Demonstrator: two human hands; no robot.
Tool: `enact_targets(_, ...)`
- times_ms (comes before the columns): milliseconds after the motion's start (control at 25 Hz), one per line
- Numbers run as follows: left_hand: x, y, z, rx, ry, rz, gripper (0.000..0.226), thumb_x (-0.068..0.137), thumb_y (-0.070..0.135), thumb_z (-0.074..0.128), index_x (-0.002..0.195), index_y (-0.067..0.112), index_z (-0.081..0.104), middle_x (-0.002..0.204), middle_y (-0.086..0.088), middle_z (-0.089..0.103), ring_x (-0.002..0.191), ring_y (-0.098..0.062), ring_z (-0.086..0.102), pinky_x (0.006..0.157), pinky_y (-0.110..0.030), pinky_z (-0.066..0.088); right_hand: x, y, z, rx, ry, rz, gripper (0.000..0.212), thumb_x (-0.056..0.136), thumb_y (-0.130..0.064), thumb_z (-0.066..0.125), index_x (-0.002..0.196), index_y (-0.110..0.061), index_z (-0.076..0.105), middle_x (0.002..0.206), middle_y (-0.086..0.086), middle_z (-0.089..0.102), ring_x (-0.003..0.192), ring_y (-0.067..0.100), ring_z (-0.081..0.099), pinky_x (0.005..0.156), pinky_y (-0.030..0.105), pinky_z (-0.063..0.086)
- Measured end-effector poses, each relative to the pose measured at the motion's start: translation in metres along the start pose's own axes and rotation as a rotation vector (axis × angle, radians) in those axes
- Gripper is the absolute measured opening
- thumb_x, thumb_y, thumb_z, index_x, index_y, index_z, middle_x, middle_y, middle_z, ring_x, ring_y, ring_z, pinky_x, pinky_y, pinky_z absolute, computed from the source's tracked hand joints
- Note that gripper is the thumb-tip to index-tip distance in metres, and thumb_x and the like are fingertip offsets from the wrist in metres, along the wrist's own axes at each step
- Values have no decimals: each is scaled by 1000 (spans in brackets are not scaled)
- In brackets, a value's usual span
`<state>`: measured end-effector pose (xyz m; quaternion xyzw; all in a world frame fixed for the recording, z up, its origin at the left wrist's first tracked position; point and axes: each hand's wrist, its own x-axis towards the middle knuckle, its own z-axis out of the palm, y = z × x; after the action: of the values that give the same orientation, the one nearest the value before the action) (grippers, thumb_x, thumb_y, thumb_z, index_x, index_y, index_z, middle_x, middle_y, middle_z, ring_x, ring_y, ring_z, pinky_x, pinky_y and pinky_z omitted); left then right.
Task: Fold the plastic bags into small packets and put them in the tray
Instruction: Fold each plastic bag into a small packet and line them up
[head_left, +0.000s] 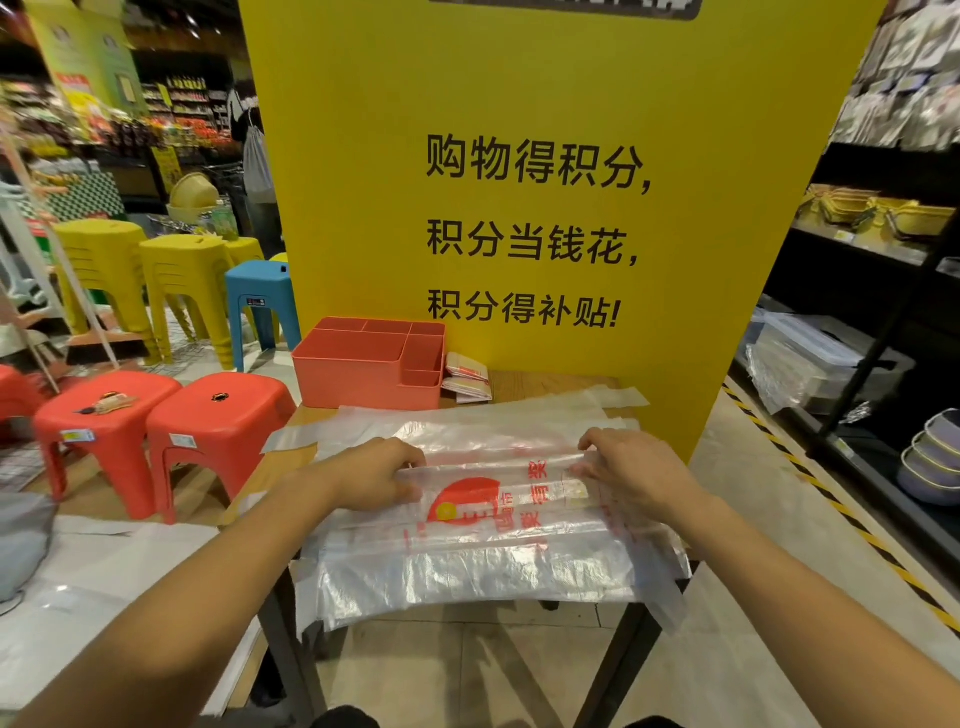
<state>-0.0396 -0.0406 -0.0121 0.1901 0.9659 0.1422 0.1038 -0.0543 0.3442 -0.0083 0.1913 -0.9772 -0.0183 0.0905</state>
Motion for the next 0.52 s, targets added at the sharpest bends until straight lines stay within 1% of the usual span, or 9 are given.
enact_targets(80,2,0,4,-9,71,-32,26,94,44,69,118,34,66,117,12,68,106,-16,61,93,-40,52,-1,-3,8,35,18,20,54,99,-65,46,137,-27,51,133,-6,63,116,17,60,89,35,50)
enact_targets(160,-1,4,10,-12,197,-56,37,97,46,66,132,34,61,125,11,64,114,-13,59,96,-39,52,-7,-7,16,101,42,11,47,103,-55,48,140,-26,52,137,-5,61,119,17,59,92,34,48)
enact_targets(240,-5,9,18,8,276,-22,40,100,38,65,139,35,57,133,10,60,123,-11,55,100,-37,50,-12,-12,23,200,56,-33,46,106,-52,44,142,-25,54,142,-4,61,123,18,58,96,34,47)
enact_targets(320,-8,15,28,14,289,42,39,103,34,62,142,34,60,141,11,56,130,-12,50,106,-34,45,-18,-20,28,290,19,-94,51,107,-53,38,148,-26,52,152,-4,54,136,17,52,107,34,42)
enact_targets(400,-8,25,36,11,274,88,37,106,36,56,141,30,63,147,9,56,135,-13,50,111,-34,41,-24,-28,34,307,-9,-148,56,108,-57,34,154,-28,46,160,-6,44,146,14,41,116,33,34)
enact_targets(480,-4,32,45,-39,235,74,40,107,38,53,145,27,59,155,7,52,144,-15,45,120,-34,35,-27,-31,40,312,-27,-158,57,108,-57,32,157,-29,40,164,-9,36,151,12,32,121,34,27)
enact_targets(520,-2,36,49,-81,214,55,43,107,38,52,149,27,54,159,7,47,149,-14,39,124,-34,29,-27,-32,43,320,-43,-162,56,109,-55,31,158,-29,38,165,-9,32,154,12,27,123,34,22)
